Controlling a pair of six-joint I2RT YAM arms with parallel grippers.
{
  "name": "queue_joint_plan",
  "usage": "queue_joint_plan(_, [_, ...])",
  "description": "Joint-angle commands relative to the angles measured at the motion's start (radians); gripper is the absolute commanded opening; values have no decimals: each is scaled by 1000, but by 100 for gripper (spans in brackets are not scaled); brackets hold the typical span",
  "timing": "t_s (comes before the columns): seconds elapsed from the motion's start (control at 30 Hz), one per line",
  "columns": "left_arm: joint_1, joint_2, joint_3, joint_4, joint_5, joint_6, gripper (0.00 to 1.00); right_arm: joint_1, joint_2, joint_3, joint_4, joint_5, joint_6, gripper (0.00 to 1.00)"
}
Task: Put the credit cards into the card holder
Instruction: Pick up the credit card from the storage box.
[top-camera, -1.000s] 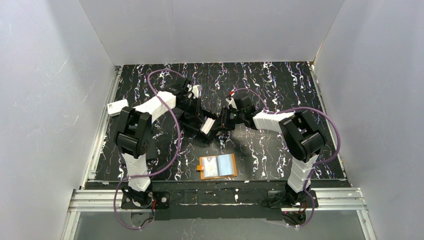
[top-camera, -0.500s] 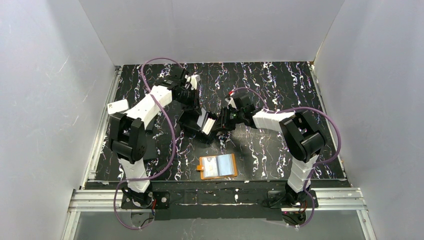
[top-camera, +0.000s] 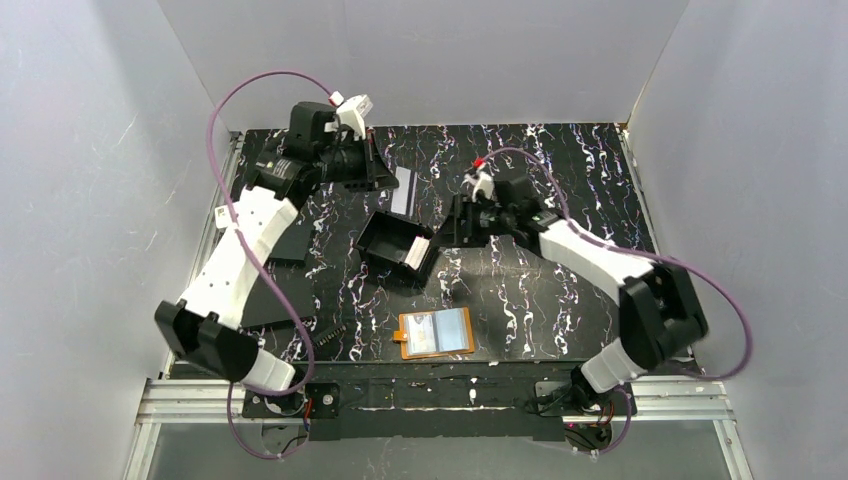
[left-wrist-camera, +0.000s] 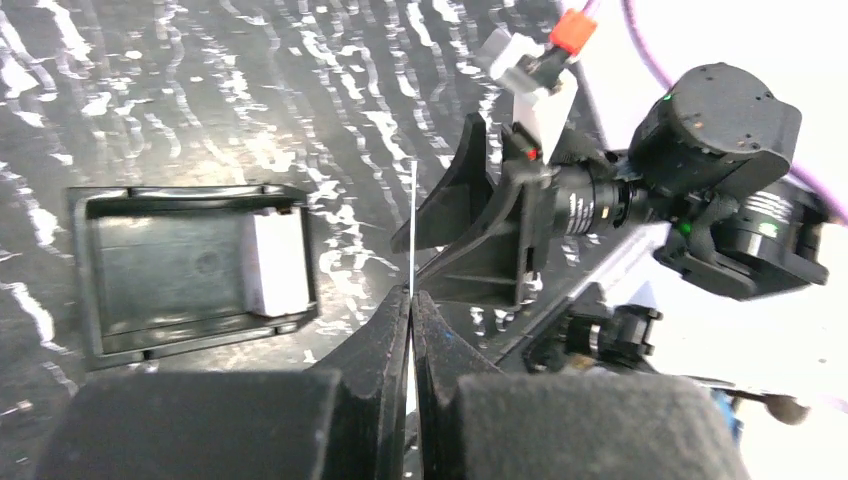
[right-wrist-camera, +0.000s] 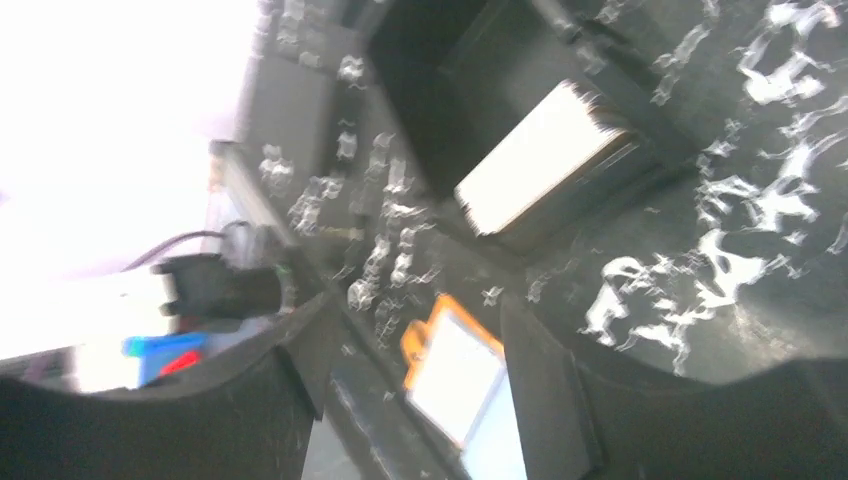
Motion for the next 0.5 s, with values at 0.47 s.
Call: queue_joint_plan(0.47, [35,-301,-457,724,369,-582,0,-103,-201,-176,1164,-300,863,49])
